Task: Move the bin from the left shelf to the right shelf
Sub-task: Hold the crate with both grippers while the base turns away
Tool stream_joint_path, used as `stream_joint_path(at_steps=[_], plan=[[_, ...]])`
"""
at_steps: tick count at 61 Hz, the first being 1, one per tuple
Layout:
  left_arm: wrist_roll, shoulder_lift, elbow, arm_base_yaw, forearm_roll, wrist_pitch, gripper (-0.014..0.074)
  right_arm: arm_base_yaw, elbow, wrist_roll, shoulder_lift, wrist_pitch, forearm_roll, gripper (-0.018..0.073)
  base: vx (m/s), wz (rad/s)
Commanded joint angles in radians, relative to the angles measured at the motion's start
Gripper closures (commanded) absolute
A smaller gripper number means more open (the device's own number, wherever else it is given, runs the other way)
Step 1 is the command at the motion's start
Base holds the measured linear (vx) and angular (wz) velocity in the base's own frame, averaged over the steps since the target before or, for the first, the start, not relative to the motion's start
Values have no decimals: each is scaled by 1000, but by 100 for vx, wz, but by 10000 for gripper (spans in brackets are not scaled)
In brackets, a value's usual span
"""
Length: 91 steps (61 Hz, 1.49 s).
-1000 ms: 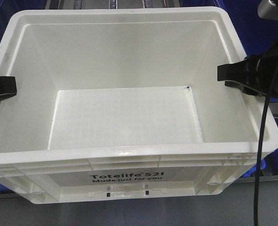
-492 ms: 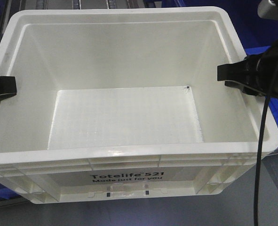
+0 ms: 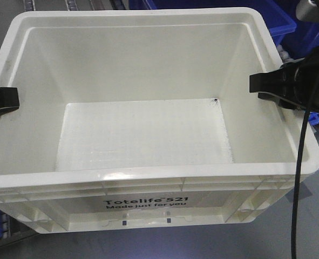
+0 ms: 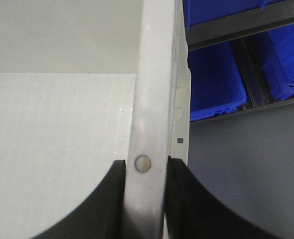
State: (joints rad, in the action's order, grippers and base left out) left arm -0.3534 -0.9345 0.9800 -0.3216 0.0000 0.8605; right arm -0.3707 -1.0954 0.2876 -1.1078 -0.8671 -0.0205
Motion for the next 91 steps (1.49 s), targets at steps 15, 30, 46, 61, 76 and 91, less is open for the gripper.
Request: stream_joint_path(at_steps=[15,30,46,61,76,91], plan=[[26,26,37,5,99,-80,492,14,-39,-33,36,111,-102,564,-6,-34],[26,26,37,5,99,-80,492,14,-39,-33,36,111,-102,564,-6,-38],[26,26,37,5,99,-80,492,14,-39,-33,36,111,-102,564,-3,-45],[26,26,37,5,99,-80,492,14,-39,-33,36,111,-102,564,1,-54],[26,26,37,5,99,-80,492,14,-39,-33,36,111,-102,564,7,-55],[26,26,37,5,99,-80,492,14,-39,-33,36,111,-102,564,9,-44]])
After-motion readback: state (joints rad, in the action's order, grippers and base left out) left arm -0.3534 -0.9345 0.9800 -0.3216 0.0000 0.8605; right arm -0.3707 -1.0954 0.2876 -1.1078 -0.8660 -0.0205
